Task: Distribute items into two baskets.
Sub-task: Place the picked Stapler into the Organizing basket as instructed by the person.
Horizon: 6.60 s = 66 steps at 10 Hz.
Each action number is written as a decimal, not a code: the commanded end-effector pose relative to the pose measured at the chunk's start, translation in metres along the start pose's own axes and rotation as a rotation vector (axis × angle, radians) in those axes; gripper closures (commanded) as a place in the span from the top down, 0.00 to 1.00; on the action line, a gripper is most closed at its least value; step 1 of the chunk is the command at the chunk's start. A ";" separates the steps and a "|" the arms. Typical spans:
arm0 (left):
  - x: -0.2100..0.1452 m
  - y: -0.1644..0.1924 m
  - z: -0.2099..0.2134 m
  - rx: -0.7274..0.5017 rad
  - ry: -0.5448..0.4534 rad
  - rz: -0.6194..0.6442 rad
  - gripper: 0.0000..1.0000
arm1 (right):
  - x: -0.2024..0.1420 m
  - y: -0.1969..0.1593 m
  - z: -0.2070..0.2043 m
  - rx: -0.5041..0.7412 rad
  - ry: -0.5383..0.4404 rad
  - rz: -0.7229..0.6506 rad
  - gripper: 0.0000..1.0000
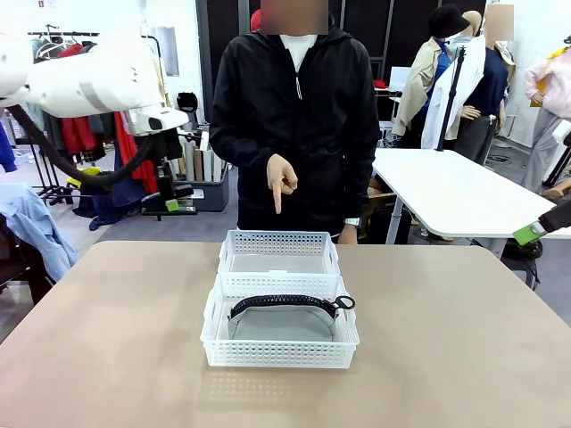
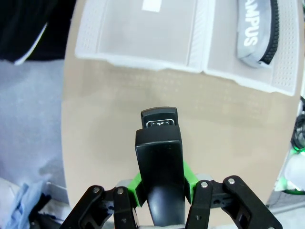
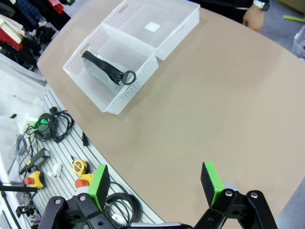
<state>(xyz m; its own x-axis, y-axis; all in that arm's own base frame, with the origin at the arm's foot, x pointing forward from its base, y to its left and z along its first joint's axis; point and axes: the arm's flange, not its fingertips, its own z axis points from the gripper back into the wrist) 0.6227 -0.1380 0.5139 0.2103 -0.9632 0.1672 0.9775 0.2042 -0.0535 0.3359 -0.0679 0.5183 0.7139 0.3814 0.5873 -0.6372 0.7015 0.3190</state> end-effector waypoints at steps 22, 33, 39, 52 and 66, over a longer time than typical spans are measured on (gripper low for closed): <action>0.198 0.049 -0.143 -0.161 -0.126 -0.329 0.03 | 0.000 0.000 0.001 0.004 -0.003 0.012 1.00; 0.194 0.054 -0.204 -0.199 -0.012 -0.330 0.03 | 0.000 0.000 0.001 0.004 -0.003 0.012 1.00; 0.192 0.050 -0.204 -0.207 -0.006 -0.340 1.00 | 0.000 0.000 0.001 0.004 -0.003 0.012 1.00; 0.188 0.042 -0.175 -0.140 -0.041 -0.353 1.00 | 0.000 0.000 0.001 0.004 -0.003 0.012 1.00; 0.139 0.002 -0.104 0.070 -0.137 -0.120 1.00 | 0.000 0.000 0.001 0.004 -0.003 0.012 1.00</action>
<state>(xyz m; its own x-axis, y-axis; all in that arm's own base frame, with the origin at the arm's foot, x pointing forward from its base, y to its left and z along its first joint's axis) 0.7143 -0.3167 0.4374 0.0239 -0.9532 0.3015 0.9995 0.0297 0.0147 0.3356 -0.0680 0.5182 0.7146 0.3816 0.5862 -0.6372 0.7010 0.3203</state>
